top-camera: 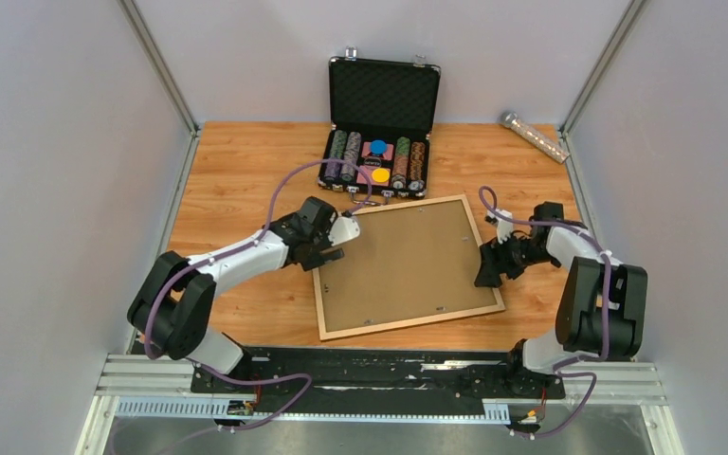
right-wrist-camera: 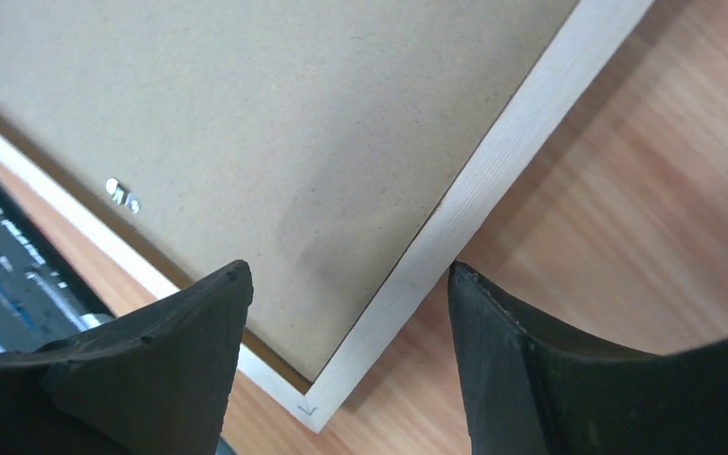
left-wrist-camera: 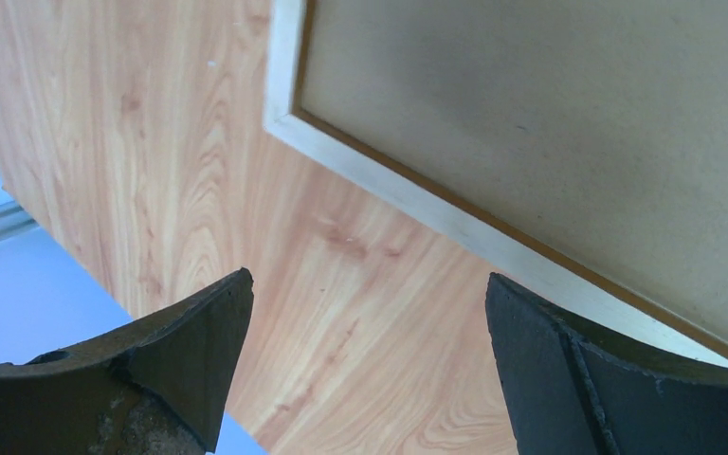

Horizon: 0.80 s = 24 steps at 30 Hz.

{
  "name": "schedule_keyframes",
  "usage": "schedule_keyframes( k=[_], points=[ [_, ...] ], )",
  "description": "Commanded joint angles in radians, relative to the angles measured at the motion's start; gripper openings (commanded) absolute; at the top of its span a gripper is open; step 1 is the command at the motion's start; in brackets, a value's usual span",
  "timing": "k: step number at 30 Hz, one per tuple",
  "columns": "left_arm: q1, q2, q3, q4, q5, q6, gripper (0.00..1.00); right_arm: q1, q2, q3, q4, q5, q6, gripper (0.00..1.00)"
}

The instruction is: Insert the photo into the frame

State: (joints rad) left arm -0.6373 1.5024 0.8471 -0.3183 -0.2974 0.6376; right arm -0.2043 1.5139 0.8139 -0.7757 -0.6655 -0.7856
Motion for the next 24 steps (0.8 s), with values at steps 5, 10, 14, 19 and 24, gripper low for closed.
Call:
schedule_keyframes(
  k=[5,10,14,19,24],
  points=[
    [0.080,-0.041,0.197,-0.088,0.193,-0.057,1.00,0.013,-0.103,0.033,0.019,-0.101,0.107,0.74],
    [0.081,0.093,0.338,-0.112,0.276,-0.133,1.00,0.011,-0.073,0.068,0.125,-0.083,0.223,0.74],
    [0.083,0.196,0.409,-0.119,0.312,-0.142,0.99,0.012,-0.066,0.084,0.167,-0.100,0.280,0.74],
    [0.087,0.301,0.483,-0.145,0.346,-0.125,0.96,0.011,-0.046,0.094,0.203,-0.091,0.318,0.73],
    [0.096,0.364,0.522,-0.145,0.357,-0.119,0.92,0.011,-0.019,0.116,0.230,-0.048,0.353,0.73]
  ],
)
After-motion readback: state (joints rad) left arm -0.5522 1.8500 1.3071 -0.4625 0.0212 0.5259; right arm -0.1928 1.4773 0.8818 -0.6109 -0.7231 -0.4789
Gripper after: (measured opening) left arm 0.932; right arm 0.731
